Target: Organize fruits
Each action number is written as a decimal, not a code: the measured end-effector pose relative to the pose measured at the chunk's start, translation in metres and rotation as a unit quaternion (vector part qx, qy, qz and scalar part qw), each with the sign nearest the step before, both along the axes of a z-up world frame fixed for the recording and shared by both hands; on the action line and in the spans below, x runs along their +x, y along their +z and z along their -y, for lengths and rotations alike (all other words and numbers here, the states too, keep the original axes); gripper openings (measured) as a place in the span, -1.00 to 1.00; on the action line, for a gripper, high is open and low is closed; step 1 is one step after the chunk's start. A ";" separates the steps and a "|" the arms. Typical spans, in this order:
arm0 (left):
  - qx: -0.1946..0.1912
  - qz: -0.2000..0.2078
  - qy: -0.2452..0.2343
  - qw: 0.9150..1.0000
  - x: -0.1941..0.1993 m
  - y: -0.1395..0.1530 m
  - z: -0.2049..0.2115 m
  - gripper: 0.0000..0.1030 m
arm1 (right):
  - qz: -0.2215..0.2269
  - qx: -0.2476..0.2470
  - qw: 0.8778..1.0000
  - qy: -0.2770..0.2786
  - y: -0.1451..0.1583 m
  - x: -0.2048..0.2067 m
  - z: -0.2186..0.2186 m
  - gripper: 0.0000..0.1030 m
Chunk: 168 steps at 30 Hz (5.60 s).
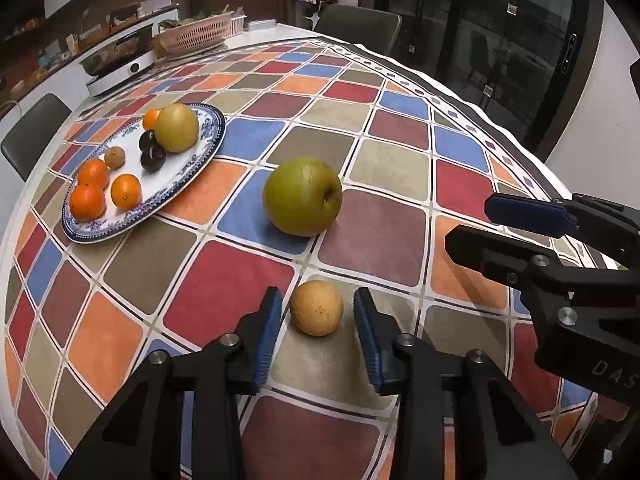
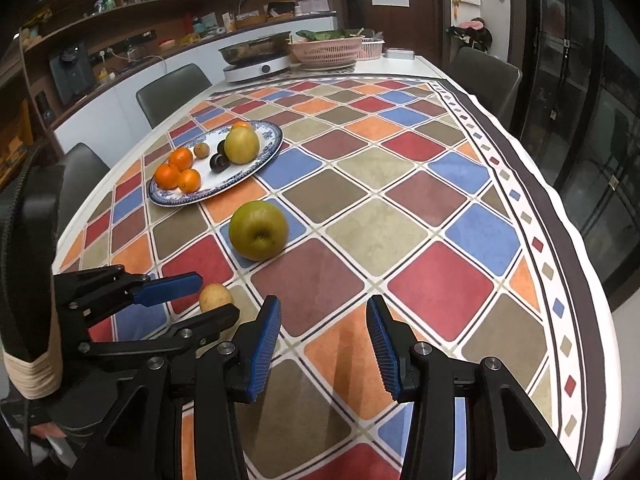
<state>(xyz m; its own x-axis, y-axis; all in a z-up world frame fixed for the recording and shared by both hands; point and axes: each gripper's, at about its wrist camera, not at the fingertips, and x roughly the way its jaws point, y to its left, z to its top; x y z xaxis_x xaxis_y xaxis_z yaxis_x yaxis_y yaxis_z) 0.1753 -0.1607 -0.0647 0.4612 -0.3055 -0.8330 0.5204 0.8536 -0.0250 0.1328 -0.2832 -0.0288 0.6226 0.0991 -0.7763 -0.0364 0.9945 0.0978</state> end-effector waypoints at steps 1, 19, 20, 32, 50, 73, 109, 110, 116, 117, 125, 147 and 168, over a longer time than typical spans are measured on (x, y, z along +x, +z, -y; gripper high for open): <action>-0.004 -0.002 0.001 1.000 0.001 0.000 0.000 -0.33 | 0.000 0.000 1.000 0.000 0.000 0.000 0.000 -0.12; -0.009 0.038 0.069 0.997 0.006 0.034 -0.047 -0.45 | 0.000 0.008 0.998 0.057 -0.005 0.026 -0.031 0.31; -0.010 0.038 0.073 0.997 0.006 0.035 -0.050 -0.45 | 0.004 0.009 0.998 0.059 -0.004 0.029 -0.034 0.34; -0.016 0.035 0.103 0.994 0.018 0.033 -0.067 -0.45 | -0.014 0.011 0.997 0.072 -0.016 0.074 -0.049 0.34; -0.014 0.025 0.110 0.994 0.027 0.023 -0.072 -0.45 | -0.042 -0.003 0.996 0.084 -0.031 0.096 -0.057 0.00; -0.037 0.053 0.125 0.990 0.012 0.053 -0.097 -0.45 | 0.006 -0.006 0.996 0.091 0.011 0.073 -0.070 0.00; -0.039 0.102 0.109 0.988 0.103 0.092 -0.139 -0.45 | 0.040 -0.025 0.991 0.128 0.056 0.155 -0.120 0.00; -0.041 0.102 0.105 0.988 0.107 0.090 -0.139 -0.45 | 0.039 -0.025 0.991 0.129 0.055 0.162 -0.122 0.00; -0.041 0.085 0.076 0.993 0.132 0.073 -0.135 -0.45 | 0.023 -0.041 0.988 0.147 0.045 0.199 -0.132 0.00; -0.035 0.082 0.077 0.993 0.137 0.069 -0.134 -0.45 | 0.018 -0.039 0.988 0.151 0.043 0.208 -0.133 0.00; -0.046 0.034 0.082 0.995 0.173 0.048 -0.136 -0.45 | -0.009 -0.016 0.988 0.151 0.031 0.238 -0.134 0.00; -0.025 0.101 0.157 0.982 0.105 0.091 -0.154 0.09 | 0.070 -0.045 0.992 0.096 0.060 0.170 -0.116 0.24; -0.029 0.192 0.179 0.965 -0.043 0.122 -0.149 0.64 | 0.148 -0.045 0.988 0.016 0.088 0.004 -0.089 0.68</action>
<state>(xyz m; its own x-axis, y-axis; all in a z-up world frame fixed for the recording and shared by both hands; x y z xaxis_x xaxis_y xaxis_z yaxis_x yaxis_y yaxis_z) 0.1321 -0.0121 0.0574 0.8168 -0.1115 -0.5660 0.1738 0.9831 0.0571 0.1371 -0.1946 0.0592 0.8214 0.0609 -0.5671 -0.0816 0.9966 -0.0113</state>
